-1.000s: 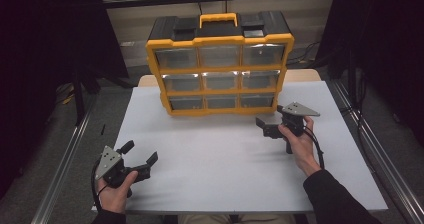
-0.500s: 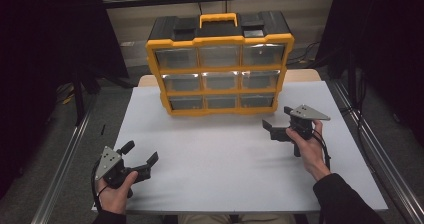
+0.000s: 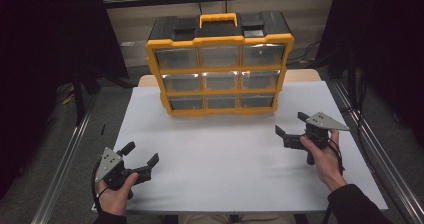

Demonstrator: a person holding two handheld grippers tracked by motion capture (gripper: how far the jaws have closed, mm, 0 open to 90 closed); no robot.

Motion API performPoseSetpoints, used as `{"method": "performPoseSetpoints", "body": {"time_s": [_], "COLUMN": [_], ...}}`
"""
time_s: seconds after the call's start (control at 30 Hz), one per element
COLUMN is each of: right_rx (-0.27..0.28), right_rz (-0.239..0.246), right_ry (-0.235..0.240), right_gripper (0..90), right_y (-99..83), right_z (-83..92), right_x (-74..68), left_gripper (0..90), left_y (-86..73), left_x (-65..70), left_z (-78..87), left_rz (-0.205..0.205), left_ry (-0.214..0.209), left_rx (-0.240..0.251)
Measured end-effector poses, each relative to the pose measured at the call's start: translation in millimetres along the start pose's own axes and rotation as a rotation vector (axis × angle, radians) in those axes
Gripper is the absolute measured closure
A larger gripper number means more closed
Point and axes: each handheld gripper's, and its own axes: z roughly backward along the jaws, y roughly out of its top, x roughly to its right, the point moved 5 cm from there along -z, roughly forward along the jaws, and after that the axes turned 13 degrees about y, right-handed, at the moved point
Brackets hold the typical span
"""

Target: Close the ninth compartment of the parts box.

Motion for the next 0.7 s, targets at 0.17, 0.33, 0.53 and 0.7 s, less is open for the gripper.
{"method": "performPoseSetpoints", "body": {"time_s": [0.17, 0.33, 0.53, 0.7], "right_rx": [0.02, 0.026, 0.036, 0.031], "right_rz": [-0.008, -0.019, -0.03, -0.029], "right_ry": [0.0, -0.004, -0.017, -0.023], "right_gripper": [2.4, 2.3, 1.8, 1.5], "right_y": [0.6, -2.1, -6.0, -9.9], "right_z": [15.5, 26.3, 42.4, 51.8], "right_x": [-0.6, -1.4, -4.8, -7.6], "left_gripper": [4.6, 4.5, 4.6, 4.8], "left_y": [1.0, 0.0, -0.3, -0.8], "left_x": [1.4, 1.4, 1.1, 0.6], "left_z": [1.5, 3.0, 3.5, 3.4], "left_rz": [0.007, -0.007, 0.0, 0.005], "left_ry": [0.002, -0.002, 0.003, 0.007], "left_rx": [0.012, 0.004, 0.003, -0.002]}}
